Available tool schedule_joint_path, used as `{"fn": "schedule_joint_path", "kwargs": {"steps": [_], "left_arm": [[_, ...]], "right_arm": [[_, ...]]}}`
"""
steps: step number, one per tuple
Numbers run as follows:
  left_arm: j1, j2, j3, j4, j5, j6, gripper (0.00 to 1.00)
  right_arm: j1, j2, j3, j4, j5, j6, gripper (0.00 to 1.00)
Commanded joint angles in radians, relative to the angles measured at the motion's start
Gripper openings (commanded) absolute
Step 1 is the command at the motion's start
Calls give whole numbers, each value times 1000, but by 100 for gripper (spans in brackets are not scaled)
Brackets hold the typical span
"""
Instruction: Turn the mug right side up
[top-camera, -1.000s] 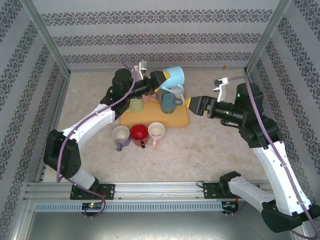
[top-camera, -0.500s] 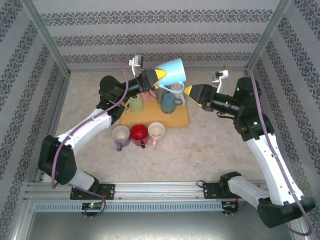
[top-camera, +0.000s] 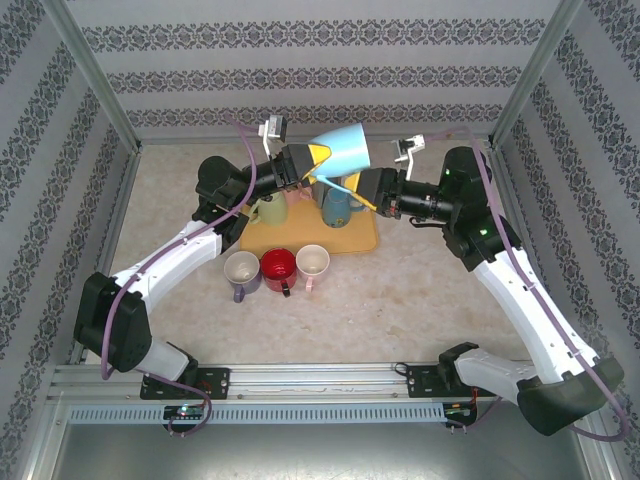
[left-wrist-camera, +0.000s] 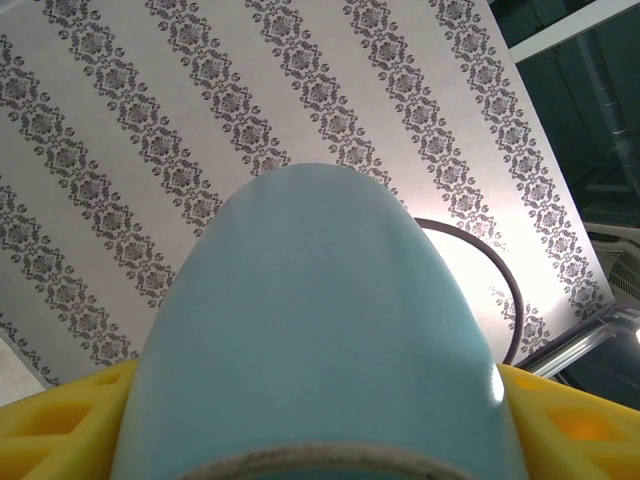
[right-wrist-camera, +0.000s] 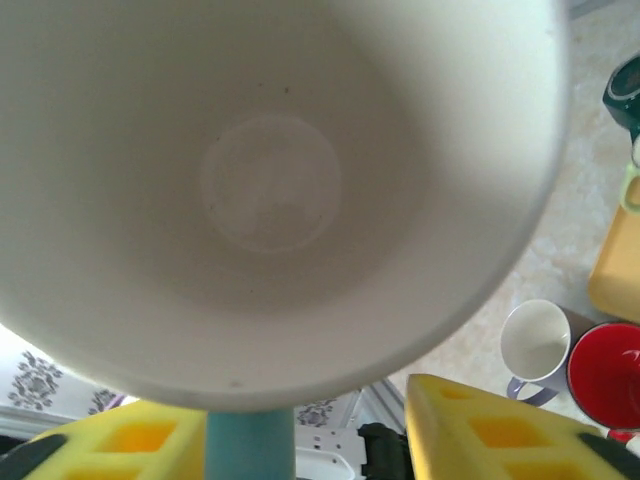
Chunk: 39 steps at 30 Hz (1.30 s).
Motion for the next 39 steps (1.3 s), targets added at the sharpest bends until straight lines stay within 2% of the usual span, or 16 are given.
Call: {"fn": "schedule_joint_path", "kwargs": {"steps": [1,5,9,14,18,19,24,25,29,32,33,36,38,39], "left_arm": [[8,-33,20,122,10,-9,51],[5,-20,24,145,15,-16,49],[-1,-20,29,132,24,-10,49],[-4,-21,32,111,33,-1,50],[-5,-26,34,70,34,15,55],[-4,-28,35,35,33,26,58],[-4,-42,34,-49,33,60,86],[-3,-44,34,-69,33,67,99],[19,-89,-12,-159,-14,104,100],[39,-162,-18,-467,-78,245,100],[44,-190,9,-675,-129,340,100],[49,-265,87,-1174,-411,574,100],[54,-303,104,-1326,-596,627,100],[56,-319,106,-1397,-701,605,100]], "right_arm": [[6,-10,25,43,26,6,44],[6,-3,6,84,33,42,44],[6,6,-6,167,28,104,38],[6,16,6,181,18,119,16],[7,12,11,141,19,87,0],[8,7,10,129,22,75,0],[3,-19,14,60,45,11,0],[0,-29,14,40,57,-5,0],[-19,-80,10,-57,104,-85,0],[-30,-117,25,-205,152,-194,0],[-26,-126,38,-274,174,-252,0],[-8,-150,60,-459,269,-394,0],[13,-165,55,-542,345,-460,0],[33,-173,49,-579,396,-492,0]]}}
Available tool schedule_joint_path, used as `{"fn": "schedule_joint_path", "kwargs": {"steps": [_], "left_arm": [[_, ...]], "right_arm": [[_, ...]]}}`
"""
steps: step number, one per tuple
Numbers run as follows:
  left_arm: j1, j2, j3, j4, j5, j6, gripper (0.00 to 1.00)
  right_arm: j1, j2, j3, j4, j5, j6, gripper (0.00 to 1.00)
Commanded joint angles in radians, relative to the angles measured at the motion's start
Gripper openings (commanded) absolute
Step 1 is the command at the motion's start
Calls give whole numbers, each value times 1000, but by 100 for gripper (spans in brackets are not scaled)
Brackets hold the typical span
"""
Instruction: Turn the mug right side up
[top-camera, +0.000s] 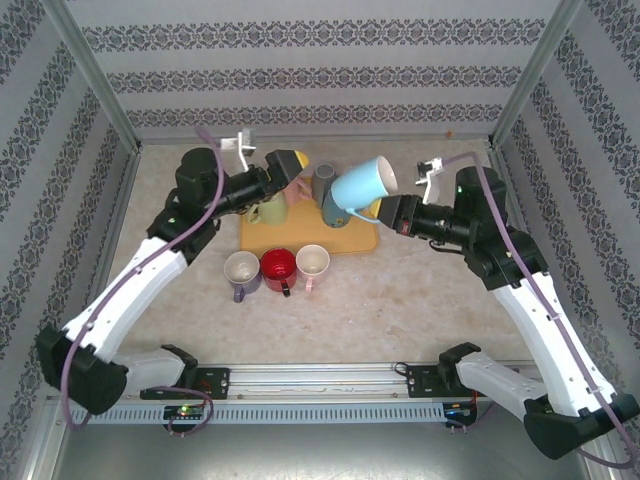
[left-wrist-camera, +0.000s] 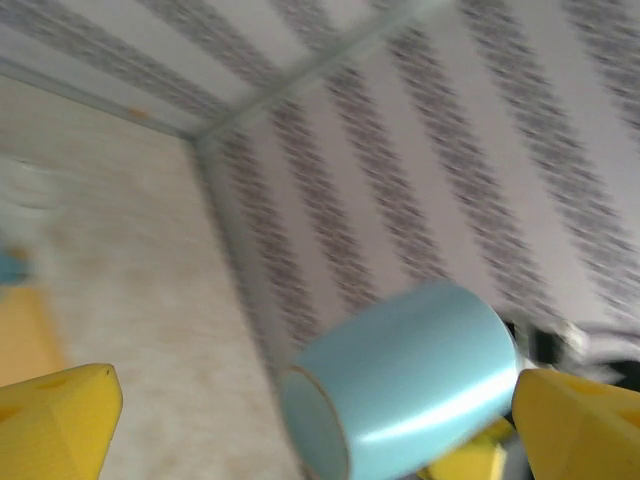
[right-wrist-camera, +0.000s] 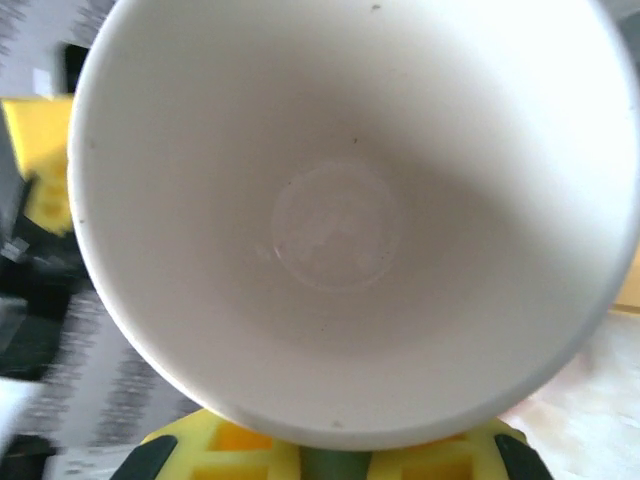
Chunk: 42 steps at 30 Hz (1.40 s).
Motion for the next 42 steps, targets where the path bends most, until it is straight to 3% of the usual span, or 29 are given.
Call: {"fn": "schedule_joint_path", "kwargs": {"steps": [1,4,7,13,16,26,42], "left_arm": [[20,-55,32,-470,-384,130,100],[50,-75,-15,-494,-387,71,100],[58,-83,-72,-435,-310,50,100],[61,-81,-69,-408,-207,132,100],[61,-81,-74,-407,-188,138,100],[62,-84,-90,-409,-151,138,100],[62,-100,-103,-440,-155,148,100]], "right_arm": [[60,-35,28,-162,191,-214,0],[189,-20,12,-251,407,-300,0],[323,13,-38,-274,648,-314,0],[421,49,-211,-131,793,-237,0],[432,66,-295,-43,821,-230,4],[481,171,-434,129,879,-228,4],[514,328,-468,205,878,-79,9]]}}
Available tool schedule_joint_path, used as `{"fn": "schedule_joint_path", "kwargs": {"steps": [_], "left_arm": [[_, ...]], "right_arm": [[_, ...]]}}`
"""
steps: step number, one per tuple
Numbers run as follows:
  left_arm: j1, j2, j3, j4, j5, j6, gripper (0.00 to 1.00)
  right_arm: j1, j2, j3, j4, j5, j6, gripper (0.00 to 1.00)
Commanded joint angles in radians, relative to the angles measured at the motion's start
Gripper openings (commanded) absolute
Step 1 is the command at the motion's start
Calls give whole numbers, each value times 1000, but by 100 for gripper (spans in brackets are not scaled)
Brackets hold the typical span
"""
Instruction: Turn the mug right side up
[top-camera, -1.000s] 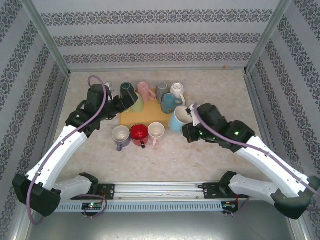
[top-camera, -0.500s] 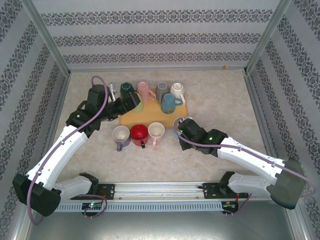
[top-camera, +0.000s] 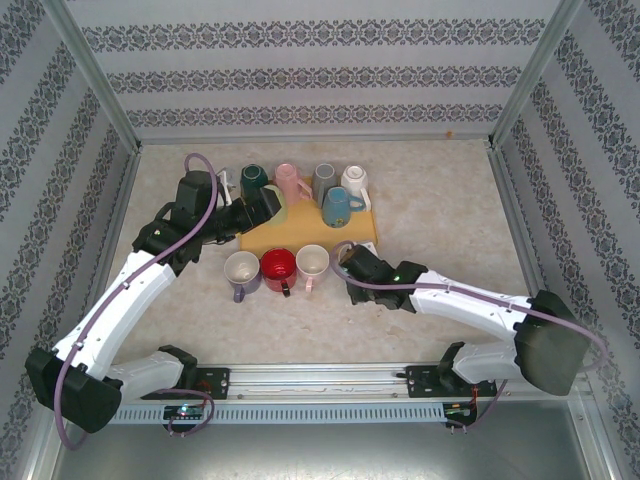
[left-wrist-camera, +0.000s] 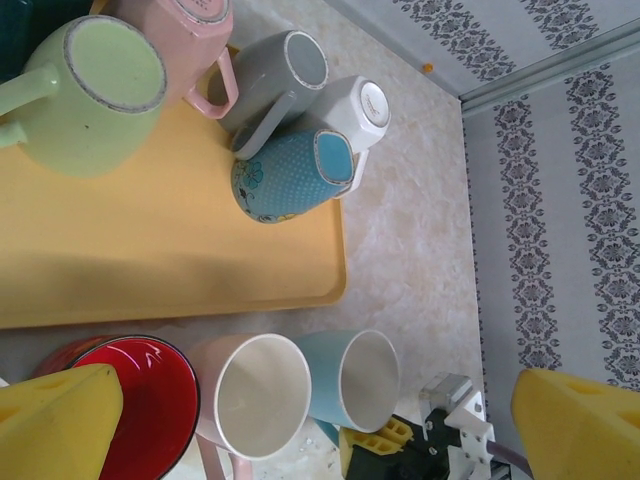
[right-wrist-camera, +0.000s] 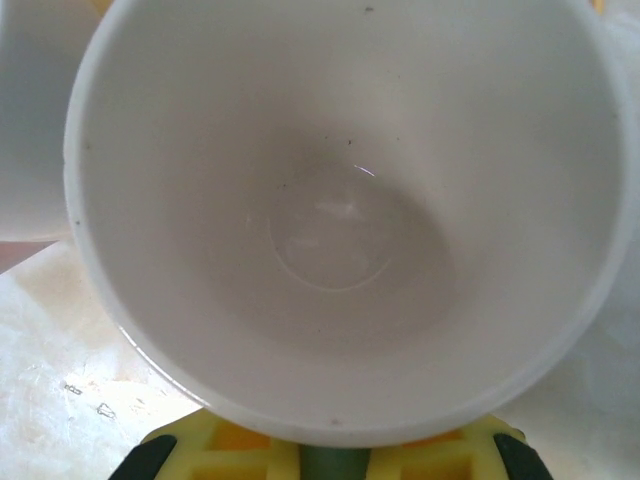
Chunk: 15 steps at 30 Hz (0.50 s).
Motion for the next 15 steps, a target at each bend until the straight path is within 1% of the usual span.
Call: {"fn": "schedule_joint_path", "kwargs": {"steps": [1,6,15], "left_arm": [[12,-31,-15,-18,7,24,100],[12,-42,-15,-31,1,34,100],[11,-54,-9,-65,-18,51,100]], "right_arm": [[6,7,-1,70,49,44,9],[7,28,-5,80,75,68,10],[11,63,-3,125,56,84,13]]}}
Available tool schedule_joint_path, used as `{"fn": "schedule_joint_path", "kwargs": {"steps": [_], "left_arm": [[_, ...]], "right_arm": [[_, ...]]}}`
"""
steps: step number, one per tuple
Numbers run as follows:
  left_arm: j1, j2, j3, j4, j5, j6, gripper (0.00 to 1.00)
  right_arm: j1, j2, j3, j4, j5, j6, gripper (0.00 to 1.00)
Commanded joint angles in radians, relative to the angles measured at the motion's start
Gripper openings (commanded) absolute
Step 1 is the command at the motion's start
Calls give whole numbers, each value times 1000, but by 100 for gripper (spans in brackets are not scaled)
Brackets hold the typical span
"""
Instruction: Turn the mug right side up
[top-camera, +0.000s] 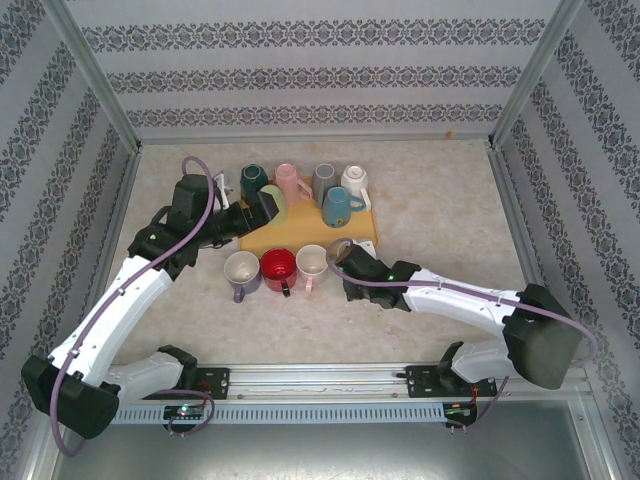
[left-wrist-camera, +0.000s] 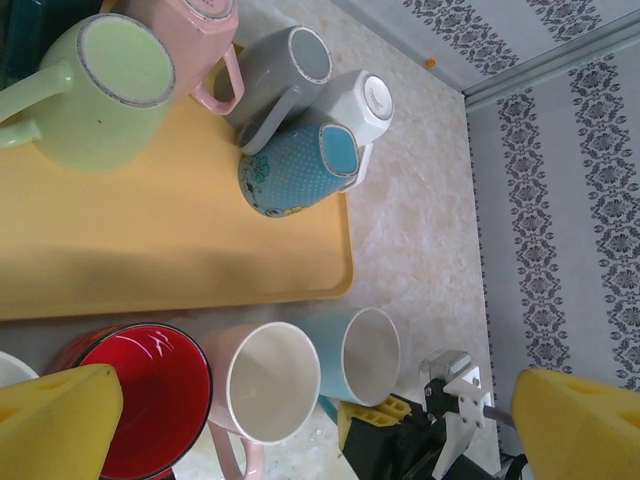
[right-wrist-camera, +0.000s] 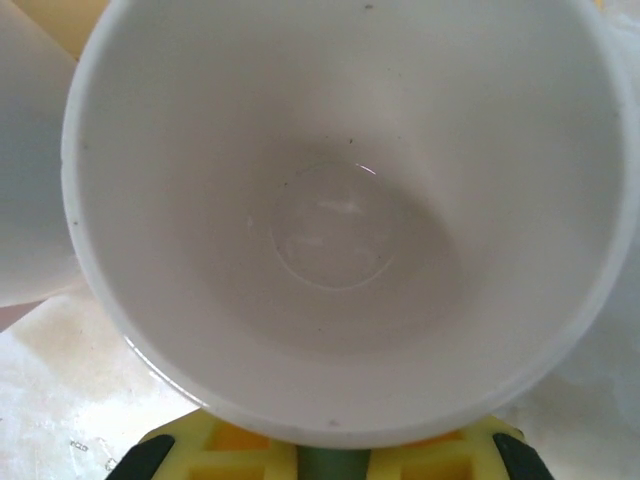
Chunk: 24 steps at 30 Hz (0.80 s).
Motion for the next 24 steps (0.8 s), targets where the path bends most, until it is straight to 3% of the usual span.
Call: {"fn": "schedule_joint_path", "kwargs": {"steps": [1,24], "left_arm": [[11,-20,1,-37,-16,27,100],[11,-53,-38,-28,-35,24,100]], "right_arm": [[12,19,1,55,23,22,13],[57,30,34,-1,1,56,17]]}}
